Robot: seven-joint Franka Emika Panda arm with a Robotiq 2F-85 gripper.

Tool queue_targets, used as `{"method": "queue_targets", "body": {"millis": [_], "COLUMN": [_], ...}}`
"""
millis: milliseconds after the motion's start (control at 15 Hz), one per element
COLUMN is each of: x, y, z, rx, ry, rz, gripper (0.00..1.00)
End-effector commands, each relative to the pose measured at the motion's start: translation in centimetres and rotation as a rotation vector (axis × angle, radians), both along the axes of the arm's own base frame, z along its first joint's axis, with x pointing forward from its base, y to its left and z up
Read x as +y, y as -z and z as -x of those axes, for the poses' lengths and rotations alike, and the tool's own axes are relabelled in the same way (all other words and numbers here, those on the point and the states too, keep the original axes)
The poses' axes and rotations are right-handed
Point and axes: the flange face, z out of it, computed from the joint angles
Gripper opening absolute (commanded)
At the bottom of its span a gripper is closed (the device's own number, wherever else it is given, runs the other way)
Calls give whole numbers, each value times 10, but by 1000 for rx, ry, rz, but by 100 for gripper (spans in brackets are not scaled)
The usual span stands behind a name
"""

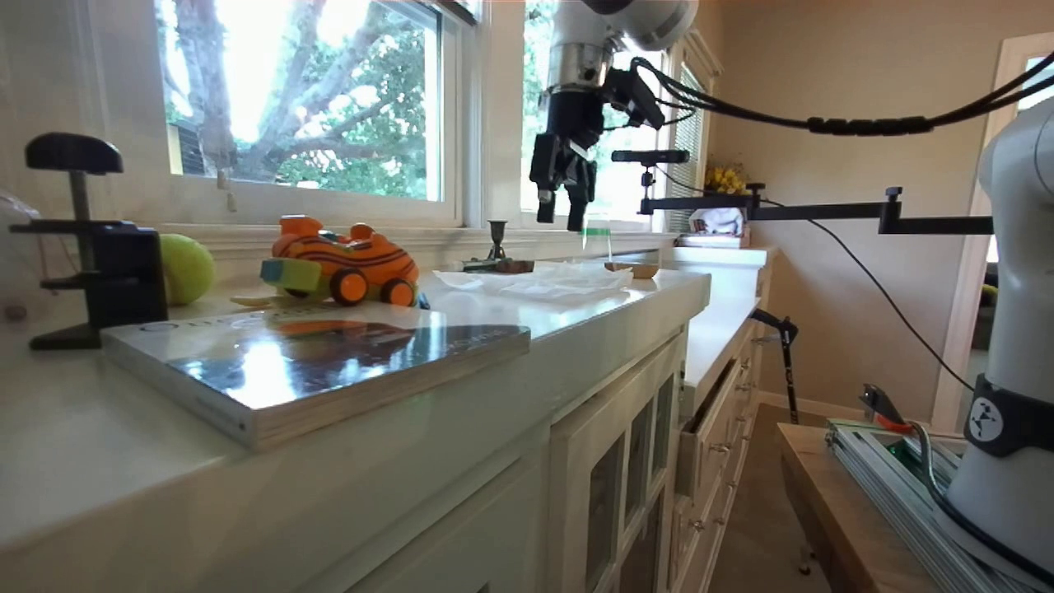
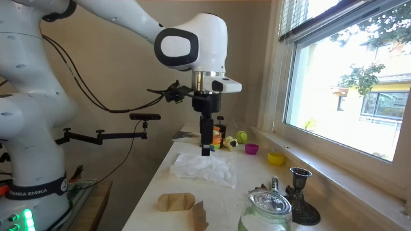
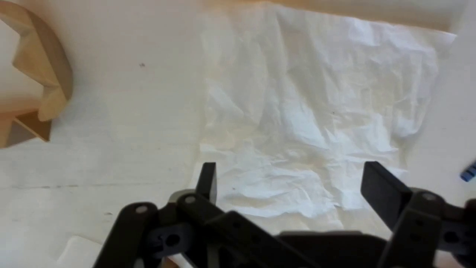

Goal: Use the paper towel to wipe the surface

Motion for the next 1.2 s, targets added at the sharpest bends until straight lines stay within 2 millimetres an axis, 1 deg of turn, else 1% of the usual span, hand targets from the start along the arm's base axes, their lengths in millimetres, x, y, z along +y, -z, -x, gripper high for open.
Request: {"method": "queue_targets", "body": {"millis": [0, 200, 267, 333, 400, 467, 667, 933, 1000, 1067, 1133], "x": [-49, -87, -97, -90, -98, -102, -100, -102, -46, -39, -21], "y": [15, 24, 22, 26, 27, 27, 27, 21, 14, 9, 2], "z": [45, 73, 81, 64, 71, 75, 75, 73, 27, 21, 5], "rx": [-11, -6, -1, 15, 12, 10, 9, -13, -28, -43, -60], "ry": [-9, 9, 21, 27, 35, 39, 36, 15, 7, -6, -28], "rz": [-38, -54, -47, -47, -50, -51, -52, -35, -27, -21, -8], "gripper": [100, 100, 100, 100, 100, 100, 100, 100, 100, 100, 100]}}
